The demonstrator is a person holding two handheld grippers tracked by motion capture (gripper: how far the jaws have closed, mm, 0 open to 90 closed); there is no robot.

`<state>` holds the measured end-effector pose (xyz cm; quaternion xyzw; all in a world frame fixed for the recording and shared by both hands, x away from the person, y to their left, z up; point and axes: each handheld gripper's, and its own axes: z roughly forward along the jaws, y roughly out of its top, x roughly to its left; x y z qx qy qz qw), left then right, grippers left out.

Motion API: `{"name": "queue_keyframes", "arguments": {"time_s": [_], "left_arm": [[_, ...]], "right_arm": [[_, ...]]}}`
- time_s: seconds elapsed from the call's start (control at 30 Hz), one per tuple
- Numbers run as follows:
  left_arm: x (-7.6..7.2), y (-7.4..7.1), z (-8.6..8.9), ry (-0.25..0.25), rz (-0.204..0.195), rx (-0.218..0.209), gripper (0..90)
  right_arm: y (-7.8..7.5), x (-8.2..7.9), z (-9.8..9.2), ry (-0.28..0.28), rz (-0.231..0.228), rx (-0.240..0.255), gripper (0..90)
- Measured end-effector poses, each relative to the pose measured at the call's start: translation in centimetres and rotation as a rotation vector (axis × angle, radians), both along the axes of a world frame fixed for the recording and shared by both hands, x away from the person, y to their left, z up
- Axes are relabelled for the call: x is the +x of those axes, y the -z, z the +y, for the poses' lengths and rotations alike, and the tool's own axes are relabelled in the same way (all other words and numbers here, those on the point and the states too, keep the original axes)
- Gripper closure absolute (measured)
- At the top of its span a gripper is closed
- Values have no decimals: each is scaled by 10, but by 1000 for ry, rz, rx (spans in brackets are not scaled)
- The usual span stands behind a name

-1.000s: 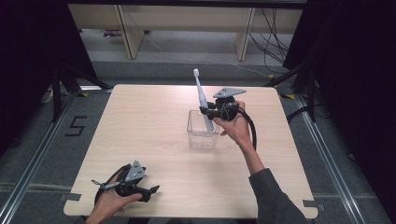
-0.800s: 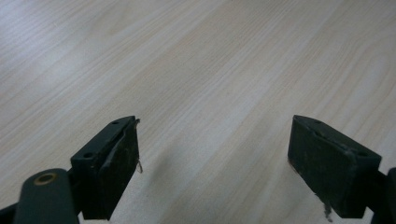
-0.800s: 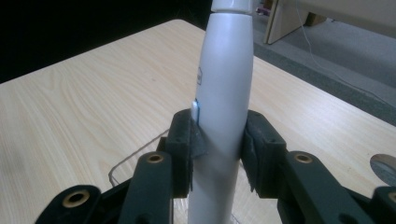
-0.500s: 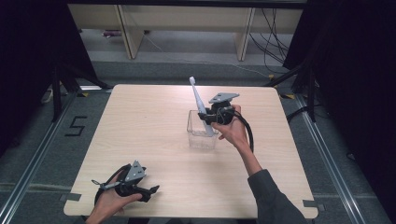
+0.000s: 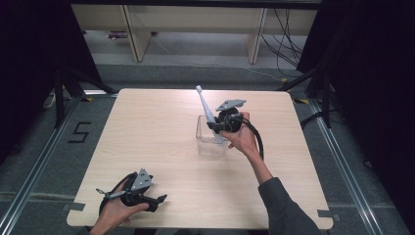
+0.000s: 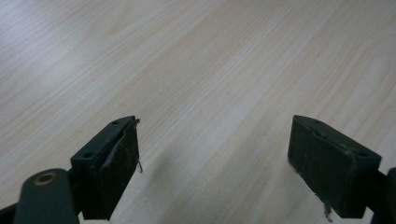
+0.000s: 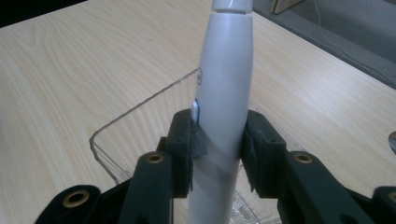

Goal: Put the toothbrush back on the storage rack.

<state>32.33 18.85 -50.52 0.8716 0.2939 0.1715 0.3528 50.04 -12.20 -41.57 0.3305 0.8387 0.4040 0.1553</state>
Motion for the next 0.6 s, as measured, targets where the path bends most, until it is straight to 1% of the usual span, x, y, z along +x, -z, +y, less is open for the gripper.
{"name": "queue_keyframes", "arguments": {"time_s": [0.03,0.07,0.1,0.13,0.2,0.23,0.27,0.3,0.33,0.37,0.4,0.43,0.47,0.5,0.57,0.6], "left_arm": [[0,0,0,2,7,0,160],[-1,0,-1,-3,5,-2,160],[-1,0,-1,-3,1,-2,160],[-1,0,-1,-3,1,-2,160],[0,0,-1,-3,3,-4,160],[0,0,0,-1,3,-3,160],[0,0,0,-1,1,-2,160],[0,0,0,6,5,6,160],[-1,0,0,4,7,-1,160],[-1,0,-1,-3,3,-5,160],[0,0,-1,-1,2,-3,160],[-1,0,-1,-6,2,-4,160],[-1,0,-1,-4,2,-2,160],[0,0,-1,-1,3,-3,160],[0,0,-1,-2,3,-5,160],[0,0,-1,-2,2,-4,160]], "right_arm": [[0,0,0,-5,16,-20,666],[0,0,0,-5,16,-20,666],[0,3,-1,-30,-4,-42,666],[0,3,-1,-30,-4,-42,666],[2,3,0,-12,-16,-40,666],[2,2,1,-15,15,-45,666],[2,3,1,-23,18,-57,666],[3,3,2,-9,29,-56,666],[3,3,2,-9,29,-56,666],[4,4,2,-23,10,-60,666],[3,5,2,-35,16,-76,666],[4,5,3,-34,14,-71,666],[5,6,4,-39,6,-77,666],[4,6,3,-48,24,-96,666],[5,6,4,-48,23,-95,666],[4,6,4,-51,30,-101,666]]}}
